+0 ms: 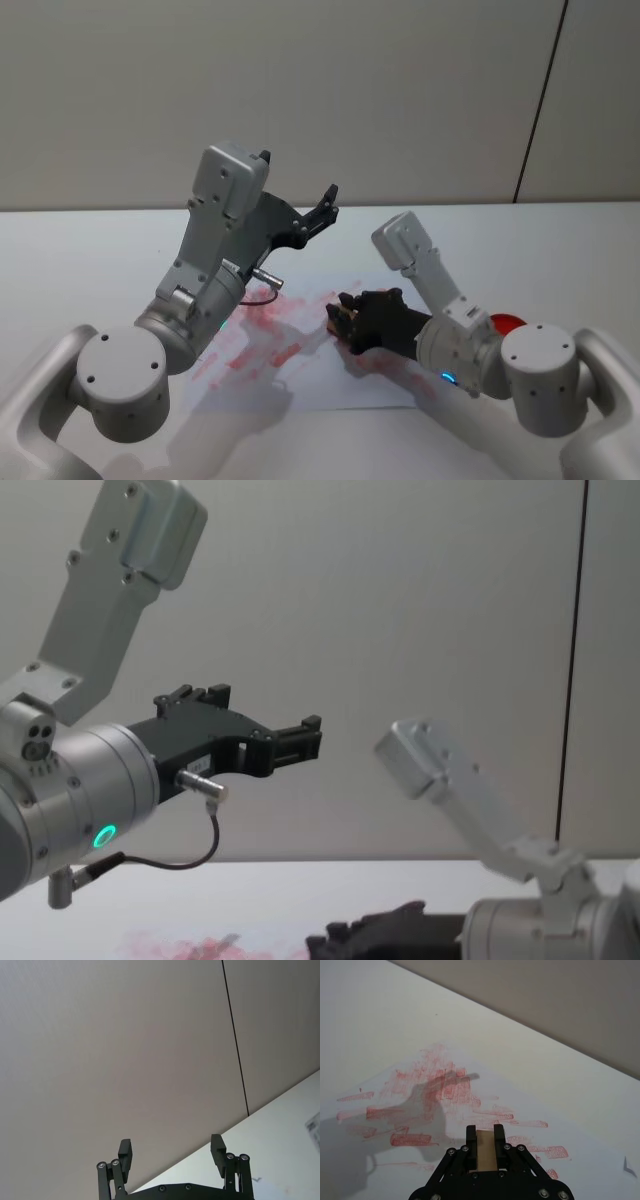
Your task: Use the one hand to pick up the stamp and affix it onto the A4 paper.
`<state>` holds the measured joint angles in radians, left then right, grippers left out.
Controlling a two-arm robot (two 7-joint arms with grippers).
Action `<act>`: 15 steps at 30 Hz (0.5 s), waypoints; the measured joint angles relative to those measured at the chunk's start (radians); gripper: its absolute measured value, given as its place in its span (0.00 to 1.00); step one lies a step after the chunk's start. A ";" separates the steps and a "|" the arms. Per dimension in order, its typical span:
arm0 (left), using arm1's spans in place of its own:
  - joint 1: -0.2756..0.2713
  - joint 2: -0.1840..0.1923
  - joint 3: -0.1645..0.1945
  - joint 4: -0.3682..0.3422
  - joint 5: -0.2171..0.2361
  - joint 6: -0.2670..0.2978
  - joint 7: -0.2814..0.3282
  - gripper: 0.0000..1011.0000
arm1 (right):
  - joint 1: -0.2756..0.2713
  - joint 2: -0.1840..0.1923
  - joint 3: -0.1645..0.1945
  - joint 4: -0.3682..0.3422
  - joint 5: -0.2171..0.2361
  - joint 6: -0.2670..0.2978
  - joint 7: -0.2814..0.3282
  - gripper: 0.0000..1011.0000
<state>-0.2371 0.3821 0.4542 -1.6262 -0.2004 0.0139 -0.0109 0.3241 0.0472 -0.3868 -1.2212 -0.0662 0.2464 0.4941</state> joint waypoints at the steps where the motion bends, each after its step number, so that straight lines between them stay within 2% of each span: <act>1: 0.000 0.000 0.000 0.000 0.000 0.000 0.000 0.99 | -0.002 0.002 0.001 -0.007 0.005 0.001 -0.003 0.19; 8: 0.000 0.000 0.000 0.000 0.000 0.000 0.000 0.99 | -0.025 0.025 0.029 -0.114 0.073 0.002 -0.040 0.19; 10: 0.000 0.000 0.000 0.000 0.000 0.000 0.000 0.99 | -0.043 0.043 0.045 -0.164 0.100 0.008 -0.060 0.19; 15: 0.000 0.000 0.000 0.000 0.000 0.000 0.000 0.99 | -0.068 0.071 0.066 -0.219 0.132 0.022 -0.087 0.19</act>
<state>-0.2371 0.3821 0.4542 -1.6262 -0.2004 0.0139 -0.0109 0.2558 0.1182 -0.3207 -1.4401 0.0657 0.2680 0.4069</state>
